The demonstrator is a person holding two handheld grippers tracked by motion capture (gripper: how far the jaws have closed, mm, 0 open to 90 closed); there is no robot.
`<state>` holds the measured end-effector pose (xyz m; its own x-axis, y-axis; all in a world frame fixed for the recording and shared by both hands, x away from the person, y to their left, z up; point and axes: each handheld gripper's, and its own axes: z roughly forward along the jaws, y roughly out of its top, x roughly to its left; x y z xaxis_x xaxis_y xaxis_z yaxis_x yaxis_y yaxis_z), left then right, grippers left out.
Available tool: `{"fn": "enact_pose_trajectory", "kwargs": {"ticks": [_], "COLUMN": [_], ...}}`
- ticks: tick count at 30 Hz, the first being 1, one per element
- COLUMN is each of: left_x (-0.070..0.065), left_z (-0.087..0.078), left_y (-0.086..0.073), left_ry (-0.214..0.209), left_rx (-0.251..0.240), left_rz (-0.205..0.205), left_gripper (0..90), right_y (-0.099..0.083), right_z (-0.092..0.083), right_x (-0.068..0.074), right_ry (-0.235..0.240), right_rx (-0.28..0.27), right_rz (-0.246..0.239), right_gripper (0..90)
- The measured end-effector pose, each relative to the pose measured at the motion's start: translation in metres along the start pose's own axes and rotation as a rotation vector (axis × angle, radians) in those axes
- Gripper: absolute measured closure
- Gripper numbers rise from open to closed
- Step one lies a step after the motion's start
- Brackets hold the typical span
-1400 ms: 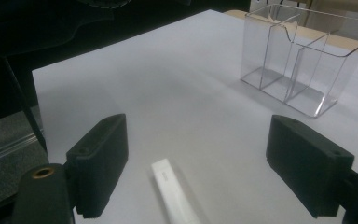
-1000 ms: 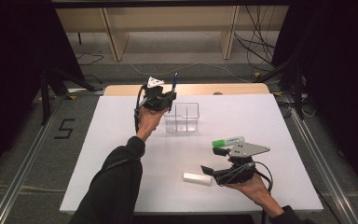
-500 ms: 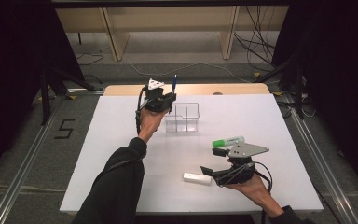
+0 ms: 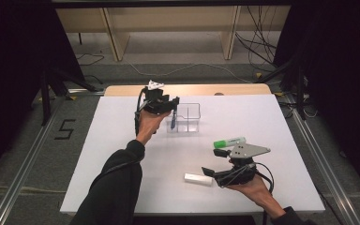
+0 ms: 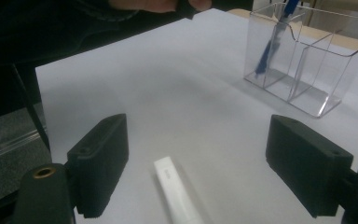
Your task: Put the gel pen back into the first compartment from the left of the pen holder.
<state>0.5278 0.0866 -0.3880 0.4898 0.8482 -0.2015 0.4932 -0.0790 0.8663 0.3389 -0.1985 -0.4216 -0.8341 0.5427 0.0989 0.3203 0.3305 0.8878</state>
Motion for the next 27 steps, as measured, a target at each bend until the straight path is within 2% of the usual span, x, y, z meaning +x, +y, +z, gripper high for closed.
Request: {"fn": "enact_pose_trajectory", "kwargs": {"ticks": [3,6,10,17,20,25,27], "left_x": [0.000,-0.002,-0.005,-0.015,-0.020,-0.024,-0.024], "left_z": [-0.010,-0.019,-0.032,-0.060,-0.069,-0.079,-0.082], "left_y": [0.004,0.005,0.003,-0.008,-0.016,-0.030,-0.036], "left_ry": [-0.032,-0.058,-0.116,-0.206,-0.216,-0.239,-0.246], "left_rx": [0.038,0.050,0.084,0.103,0.118,0.134,0.127], "left_rz": [-0.010,-0.020,-0.007,0.011,0.047,0.066,0.059], "left_gripper": [38.3,35.1,30.4,24.9,23.7,21.8,21.1], "right_y": [0.000,0.000,0.000,0.001,0.001,0.001,0.001], "right_z": [0.000,0.000,0.000,-0.001,-0.002,-0.003,-0.004], "right_x": [0.000,0.000,-0.001,-0.003,-0.003,-0.005,-0.006], "right_ry": [-0.004,-0.005,-0.011,-0.019,-0.023,-0.035,-0.041], "right_rx": [0.000,-0.002,0.007,0.011,0.017,0.014,0.014], "right_rz": [0.002,-0.003,0.006,0.010,0.011,0.011,0.015], "right_gripper": [22.1,22.1,22.1,21.9,21.9,21.9,21.9]}}
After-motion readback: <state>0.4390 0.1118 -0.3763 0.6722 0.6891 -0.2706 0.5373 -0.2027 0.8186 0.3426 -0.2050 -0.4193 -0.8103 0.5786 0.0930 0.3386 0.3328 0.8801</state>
